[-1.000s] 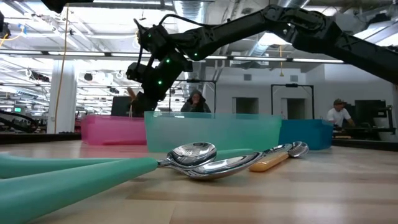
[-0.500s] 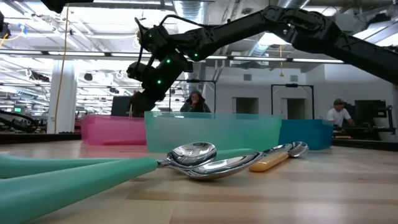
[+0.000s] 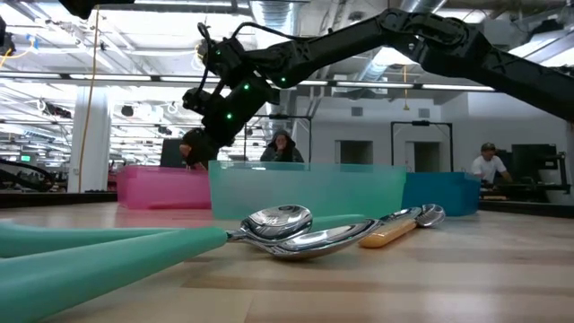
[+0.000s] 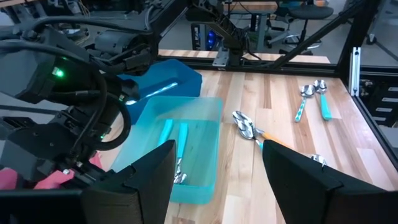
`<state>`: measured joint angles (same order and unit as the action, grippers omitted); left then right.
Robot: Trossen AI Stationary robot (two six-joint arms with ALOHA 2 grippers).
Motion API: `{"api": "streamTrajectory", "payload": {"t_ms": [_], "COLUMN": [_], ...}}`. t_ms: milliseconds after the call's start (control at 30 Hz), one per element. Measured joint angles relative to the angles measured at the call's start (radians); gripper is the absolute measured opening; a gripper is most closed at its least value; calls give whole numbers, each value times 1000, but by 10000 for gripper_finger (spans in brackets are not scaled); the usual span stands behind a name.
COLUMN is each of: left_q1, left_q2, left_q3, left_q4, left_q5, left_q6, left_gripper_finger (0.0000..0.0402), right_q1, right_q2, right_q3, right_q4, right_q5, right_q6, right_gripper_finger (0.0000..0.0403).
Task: Sort silverware by color (type)
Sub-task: Put the left orange spoon into the red bin, then put the left patterned blue spoon into the blue bin
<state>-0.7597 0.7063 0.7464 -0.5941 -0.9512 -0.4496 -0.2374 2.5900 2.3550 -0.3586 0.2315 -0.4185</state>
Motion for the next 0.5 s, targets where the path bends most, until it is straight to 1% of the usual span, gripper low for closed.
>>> {"api": "streamTrajectory", "payload": {"t_ms": [133, 233, 300, 400, 500], "left_q1": [0, 0, 0, 0, 0], "left_q2": [0, 0, 0, 0, 0], "left_q3": [0, 0, 0, 0, 0], "left_q4": [1, 1, 1, -3, -25], "left_q5": [21, 31, 31, 32, 58], "left_q6": [-4, -7, -7, -7, -9], "left_gripper_finger": [226, 226, 226, 226, 226], "right_q1": [-2, -1, -4, -3, -5], "right_q2": [-7, -23, -43, -60, -101], "right_q3": [0, 1, 2, 2, 0], "right_q4": [-10, 4, -9, -5, -73], "right_q5": [-58, -86, -108, -111, -111], "right_q6": [25, 49, 55, 47, 10], "right_gripper_finger": [245, 261, 266, 269, 269]}}
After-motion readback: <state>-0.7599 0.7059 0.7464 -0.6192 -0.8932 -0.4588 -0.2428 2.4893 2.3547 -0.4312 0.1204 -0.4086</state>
